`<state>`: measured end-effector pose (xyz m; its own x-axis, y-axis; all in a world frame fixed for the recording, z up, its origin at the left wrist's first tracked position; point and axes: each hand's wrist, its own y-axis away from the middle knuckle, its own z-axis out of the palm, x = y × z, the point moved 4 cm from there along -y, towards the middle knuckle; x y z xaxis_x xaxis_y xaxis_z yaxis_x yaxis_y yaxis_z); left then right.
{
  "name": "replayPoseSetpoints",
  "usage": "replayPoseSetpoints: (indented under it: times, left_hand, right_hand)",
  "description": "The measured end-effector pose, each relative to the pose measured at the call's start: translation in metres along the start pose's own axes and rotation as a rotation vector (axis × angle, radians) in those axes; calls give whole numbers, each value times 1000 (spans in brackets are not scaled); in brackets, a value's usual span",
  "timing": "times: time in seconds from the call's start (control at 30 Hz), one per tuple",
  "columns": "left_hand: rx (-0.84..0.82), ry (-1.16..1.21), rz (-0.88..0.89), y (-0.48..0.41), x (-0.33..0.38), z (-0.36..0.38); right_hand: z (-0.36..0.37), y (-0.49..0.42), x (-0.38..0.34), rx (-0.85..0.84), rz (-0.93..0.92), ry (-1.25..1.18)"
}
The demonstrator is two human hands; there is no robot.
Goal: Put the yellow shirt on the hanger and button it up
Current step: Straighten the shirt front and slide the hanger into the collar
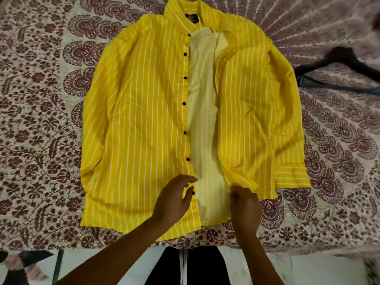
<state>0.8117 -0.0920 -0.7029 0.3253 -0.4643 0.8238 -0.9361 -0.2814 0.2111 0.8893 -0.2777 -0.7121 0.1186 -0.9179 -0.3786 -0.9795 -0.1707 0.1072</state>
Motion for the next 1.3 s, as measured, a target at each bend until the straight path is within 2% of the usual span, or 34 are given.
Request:
replayPoseSetpoints:
  times: [0.1,0.17,0.27,0.33,0.37,0.43,0.53,0.6,0.67,0.77,0.83,0.9,0.97,1.03,1.07,1.17,1.23,1.3]
  left_hand:
    - [-75,391,-280,-28,13,26]
    - [-153,691,-482,-42,28,43]
    - [-220,1034,-733,-57,46,59]
    - [-267,1113,-821,-63,54,62]
    - [-289,1111,-838,-65,56,63]
    - [-270,1054,-829,-68,54,63]
    - [-11,883,-686,-71,44,57]
    - [165,627,-574,-63,38,45]
    - [256,431,-469,-50,35,37]
    - [371,326,-387,-30,26,31]
    - [407,298,-355,-20,22,27]
    - [386,267,-286,-12,16,25]
    - [349,228,-203,-5,12,23]
    - [272,252,-210,0,9,26]
    - [223,295,-255,1,7,29]
    - [171,428,-413,1,2,38]
    - [224,490,-458,1,4,38]
    - [262,552,-474,2,8,36]
  right_hand:
    - [-22,-2,-7,21,59,-513]
    - [-35,2,-22,-74,19,-738]
    - [-33,13,-36,-408,-24,-871]
    - [-31,14,-30,-494,-7,-862]
    - [-31,12,-23,-461,33,-871]
    - [-36,2,-1,-249,173,-890]
    - [-41,-18,49,174,472,-781]
    - [-44,-33,82,335,584,-581]
    - [-45,-49,105,334,573,-391]
    - [-42,-64,122,222,599,-445]
    - [-46,-69,132,223,649,-478]
    - [-60,-72,149,355,758,-593]
    - [-80,-73,168,538,833,-913]
    - [-88,-68,178,443,857,-1200]
    - [-85,-65,174,317,836,-1207]
    - [-60,-44,135,-20,640,-883]
    - [-38,-31,101,-189,412,-670]
    - [-18,-21,78,-297,131,-329]
